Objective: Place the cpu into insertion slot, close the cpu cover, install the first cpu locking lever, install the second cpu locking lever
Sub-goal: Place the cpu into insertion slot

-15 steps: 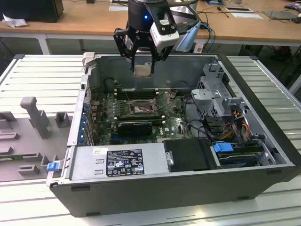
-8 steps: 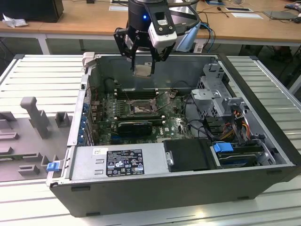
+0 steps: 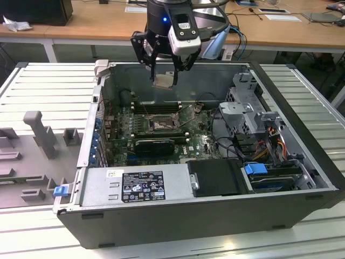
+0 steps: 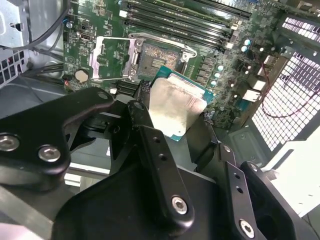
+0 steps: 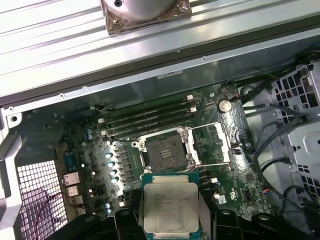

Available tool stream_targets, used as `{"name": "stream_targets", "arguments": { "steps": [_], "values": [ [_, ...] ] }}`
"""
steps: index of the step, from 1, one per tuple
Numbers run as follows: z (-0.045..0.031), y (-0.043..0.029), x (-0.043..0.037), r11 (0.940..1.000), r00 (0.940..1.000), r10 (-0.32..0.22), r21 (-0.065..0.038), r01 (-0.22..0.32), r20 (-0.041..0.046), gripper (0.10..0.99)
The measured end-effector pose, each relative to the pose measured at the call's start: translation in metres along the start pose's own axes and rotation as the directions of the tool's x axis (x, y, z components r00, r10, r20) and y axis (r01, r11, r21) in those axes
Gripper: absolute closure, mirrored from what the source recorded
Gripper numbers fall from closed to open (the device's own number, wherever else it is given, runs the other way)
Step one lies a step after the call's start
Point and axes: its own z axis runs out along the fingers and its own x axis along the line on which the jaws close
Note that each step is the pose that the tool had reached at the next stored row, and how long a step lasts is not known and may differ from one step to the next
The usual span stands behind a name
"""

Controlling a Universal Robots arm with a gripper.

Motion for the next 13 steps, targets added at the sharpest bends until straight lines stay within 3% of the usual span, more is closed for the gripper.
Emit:
{"name": "stream_targets", "arguments": {
  "steps": [13],
  "values": [
    [0.0,0.0,0.0,0.9983,0.9983,0.059,-0.001,-0.059,0.0052,0.553]
  ]
}}
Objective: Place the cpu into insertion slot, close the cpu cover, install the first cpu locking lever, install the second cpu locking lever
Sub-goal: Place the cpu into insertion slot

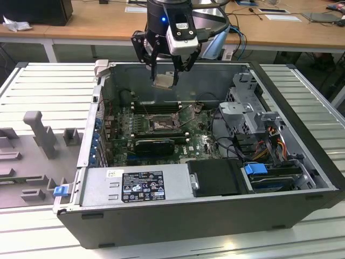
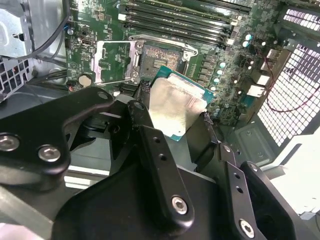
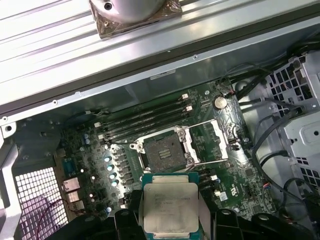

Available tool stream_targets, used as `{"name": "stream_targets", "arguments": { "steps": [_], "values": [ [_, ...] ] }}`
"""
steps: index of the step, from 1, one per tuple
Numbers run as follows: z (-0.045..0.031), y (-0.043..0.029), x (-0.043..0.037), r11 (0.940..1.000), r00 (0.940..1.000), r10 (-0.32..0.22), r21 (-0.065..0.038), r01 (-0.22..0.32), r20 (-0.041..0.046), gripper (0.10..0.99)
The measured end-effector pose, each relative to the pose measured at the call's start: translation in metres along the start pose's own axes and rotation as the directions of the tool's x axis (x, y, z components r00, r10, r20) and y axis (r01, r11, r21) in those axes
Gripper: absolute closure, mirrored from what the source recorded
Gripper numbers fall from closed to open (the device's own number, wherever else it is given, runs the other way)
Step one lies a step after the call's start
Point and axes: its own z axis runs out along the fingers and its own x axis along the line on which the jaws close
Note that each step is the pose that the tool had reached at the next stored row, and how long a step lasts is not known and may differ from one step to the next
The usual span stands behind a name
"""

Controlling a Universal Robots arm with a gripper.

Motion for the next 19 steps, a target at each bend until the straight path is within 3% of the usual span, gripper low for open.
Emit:
{"name": "stream_targets", "arguments": {
  "steps": [19],
  "values": [
    [0.0001,0.0,0.0,0.9977,0.9977,0.068,-0.002,-0.068,0.006,0.553]
  ]
}}
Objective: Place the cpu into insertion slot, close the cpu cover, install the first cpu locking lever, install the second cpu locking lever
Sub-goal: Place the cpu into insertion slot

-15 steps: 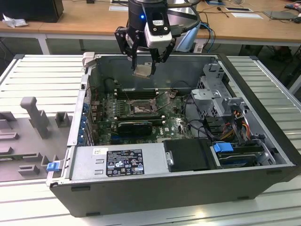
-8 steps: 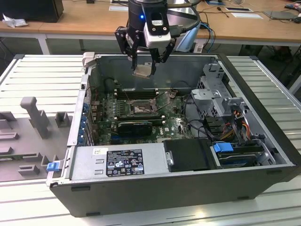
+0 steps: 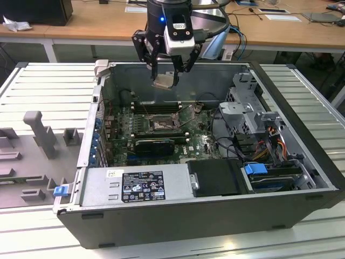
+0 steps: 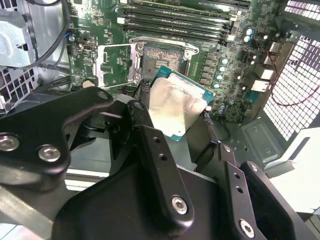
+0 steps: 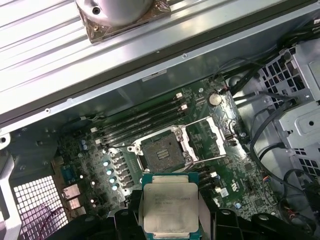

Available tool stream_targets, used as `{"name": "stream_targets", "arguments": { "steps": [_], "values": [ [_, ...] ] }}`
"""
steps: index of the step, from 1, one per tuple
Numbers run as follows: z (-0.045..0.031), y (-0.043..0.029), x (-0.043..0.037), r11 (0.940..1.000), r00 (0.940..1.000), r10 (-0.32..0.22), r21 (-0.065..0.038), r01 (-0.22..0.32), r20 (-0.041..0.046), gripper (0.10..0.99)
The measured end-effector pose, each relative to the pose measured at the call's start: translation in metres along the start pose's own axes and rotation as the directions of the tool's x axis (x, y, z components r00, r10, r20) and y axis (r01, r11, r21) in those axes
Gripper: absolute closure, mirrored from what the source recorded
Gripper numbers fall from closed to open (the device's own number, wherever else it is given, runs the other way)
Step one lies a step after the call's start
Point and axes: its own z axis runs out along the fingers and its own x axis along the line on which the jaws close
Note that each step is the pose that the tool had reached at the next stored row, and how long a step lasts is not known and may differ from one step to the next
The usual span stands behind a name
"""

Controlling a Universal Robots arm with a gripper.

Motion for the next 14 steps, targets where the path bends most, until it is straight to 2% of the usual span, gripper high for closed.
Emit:
{"name": "stream_targets", "arguments": {
  "steps": [14],
  "values": [
    [0.0,0.0,0.0,0.9985,0.9985,0.055,-0.001,-0.055,0.0049,0.553]
  ]
}}
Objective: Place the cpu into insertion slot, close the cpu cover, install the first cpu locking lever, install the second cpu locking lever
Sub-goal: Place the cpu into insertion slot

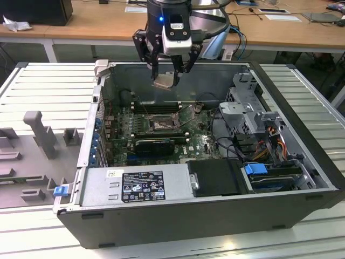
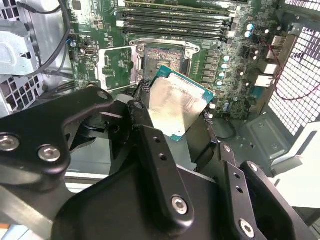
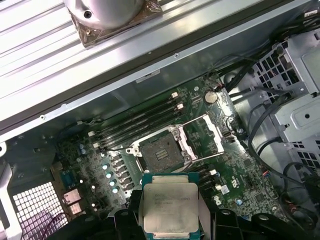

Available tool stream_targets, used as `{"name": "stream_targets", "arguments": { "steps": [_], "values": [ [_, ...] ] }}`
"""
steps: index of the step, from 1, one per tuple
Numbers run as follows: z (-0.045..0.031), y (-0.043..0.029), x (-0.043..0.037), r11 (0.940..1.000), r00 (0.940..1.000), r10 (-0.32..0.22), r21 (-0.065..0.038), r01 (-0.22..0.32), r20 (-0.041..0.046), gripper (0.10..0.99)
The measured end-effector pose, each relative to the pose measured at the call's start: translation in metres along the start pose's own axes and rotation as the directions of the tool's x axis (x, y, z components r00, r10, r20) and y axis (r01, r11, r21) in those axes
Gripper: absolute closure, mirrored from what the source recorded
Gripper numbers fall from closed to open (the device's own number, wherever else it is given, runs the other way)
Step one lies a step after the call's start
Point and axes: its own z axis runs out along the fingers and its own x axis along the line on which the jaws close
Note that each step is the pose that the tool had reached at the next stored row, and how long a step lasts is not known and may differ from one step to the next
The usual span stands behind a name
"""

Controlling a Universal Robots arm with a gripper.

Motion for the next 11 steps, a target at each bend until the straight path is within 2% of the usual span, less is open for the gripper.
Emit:
{"name": "stream_targets", "arguments": {
  "steps": [4,8,11],
  "values": [
    [0.0,0.0,0.0,0.9989,0.9989,0.047,-0.001,-0.047,0.0042,0.553],
    [0.0002,0.0,0.0,0.9944,0.9944,0.105,-0.003,-0.105,0.0093,0.553],
    [0.0003,0.0,0.0,0.9933,0.9933,0.115,-0.003,-0.115,0.0102,0.553]
  ]
}}
